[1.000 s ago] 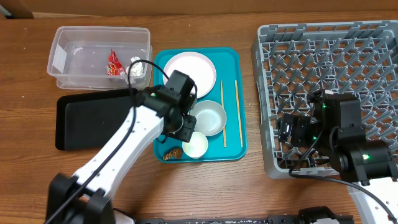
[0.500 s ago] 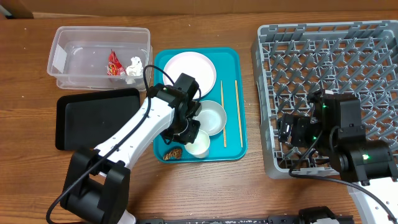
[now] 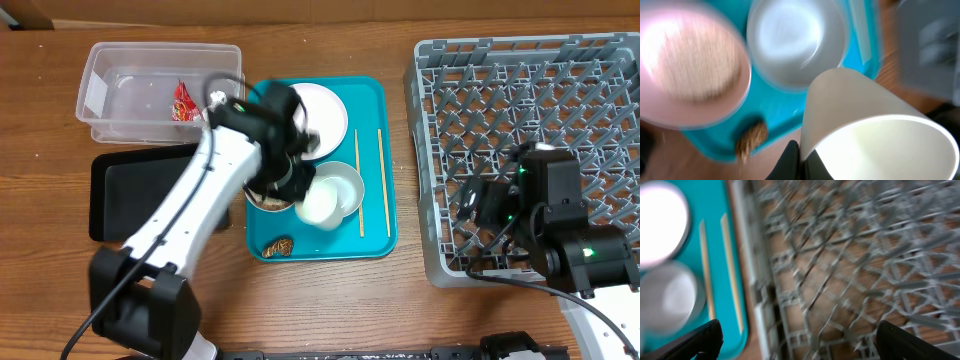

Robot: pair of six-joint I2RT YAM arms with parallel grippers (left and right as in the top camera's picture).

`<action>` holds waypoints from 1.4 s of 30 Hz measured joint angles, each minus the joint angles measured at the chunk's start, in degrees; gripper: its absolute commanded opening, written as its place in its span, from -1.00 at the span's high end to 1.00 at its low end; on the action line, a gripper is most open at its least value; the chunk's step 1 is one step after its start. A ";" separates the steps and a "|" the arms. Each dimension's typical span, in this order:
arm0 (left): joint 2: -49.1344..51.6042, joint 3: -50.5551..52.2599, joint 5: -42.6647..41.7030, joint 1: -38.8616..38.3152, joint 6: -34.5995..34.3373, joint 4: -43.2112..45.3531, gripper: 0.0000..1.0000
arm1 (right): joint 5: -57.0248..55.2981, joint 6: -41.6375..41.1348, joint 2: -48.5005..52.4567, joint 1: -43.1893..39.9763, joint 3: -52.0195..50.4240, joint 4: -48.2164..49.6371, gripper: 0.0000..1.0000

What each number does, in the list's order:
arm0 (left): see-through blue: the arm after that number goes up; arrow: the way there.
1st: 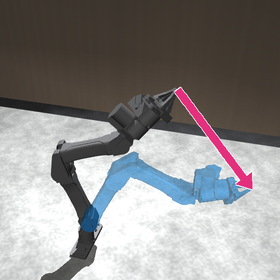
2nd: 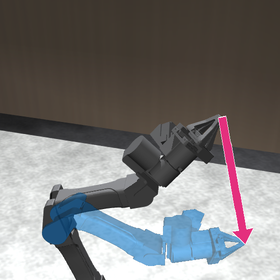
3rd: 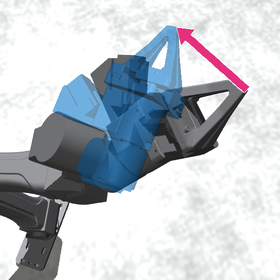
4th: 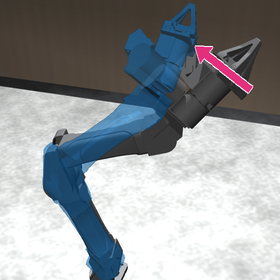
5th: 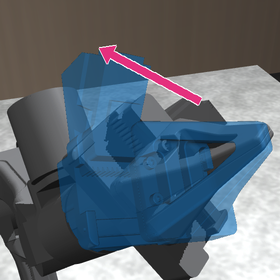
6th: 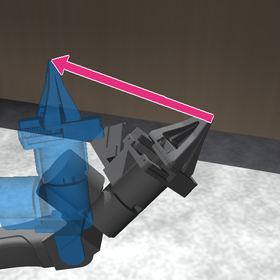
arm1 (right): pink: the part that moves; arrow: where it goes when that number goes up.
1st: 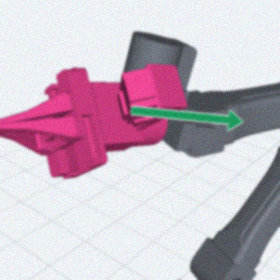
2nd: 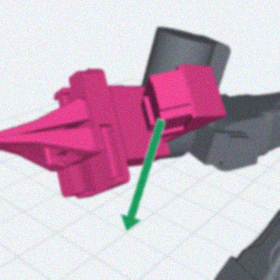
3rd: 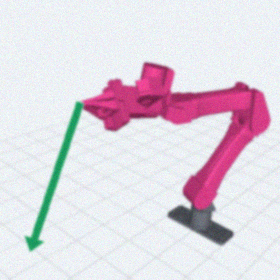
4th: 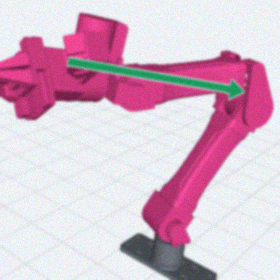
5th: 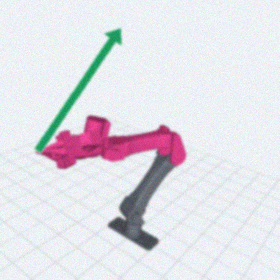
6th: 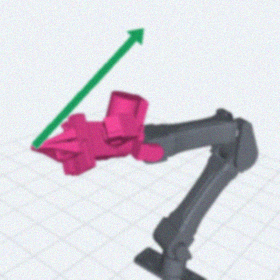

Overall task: Sort waste into correct bins and load items into the dishwasher
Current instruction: 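Lift the white cup and pass it to the right gripper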

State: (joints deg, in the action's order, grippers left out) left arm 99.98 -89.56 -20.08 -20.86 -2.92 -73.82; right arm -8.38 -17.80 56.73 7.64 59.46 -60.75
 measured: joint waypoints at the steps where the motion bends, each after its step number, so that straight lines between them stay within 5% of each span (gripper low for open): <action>1: 0.00 -1.73 -2.12 1.07 0.46 1.53 0.92 | -1.18 -1.25 0.00 0.00 0.00 1.49 -1.00; 7: 0.24 -3.72 -18.62 5.70 -0.35 19.71 0.92 | 5.01 -2.95 1.29 0.00 0.42 16.63 -1.00; 13: 2.97 -3.91 -39.67 5.95 -6.38 36.20 0.92 | 34.14 6.67 7.52 0.02 0.57 26.08 -1.00; 21: 9.81 -3.93 -61.07 5.97 -9.05 40.68 0.92 | 54.25 16.57 9.88 0.02 0.57 28.76 -1.00; 42: 12.07 -3.93 -68.67 5.97 -13.75 40.76 0.92 | 58.07 19.37 15.85 0.04 0.55 44.13 -1.00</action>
State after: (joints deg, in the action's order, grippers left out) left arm 112.05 -93.49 -88.75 -14.90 -16.67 -33.06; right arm 49.69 1.56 72.58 7.68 60.01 -16.62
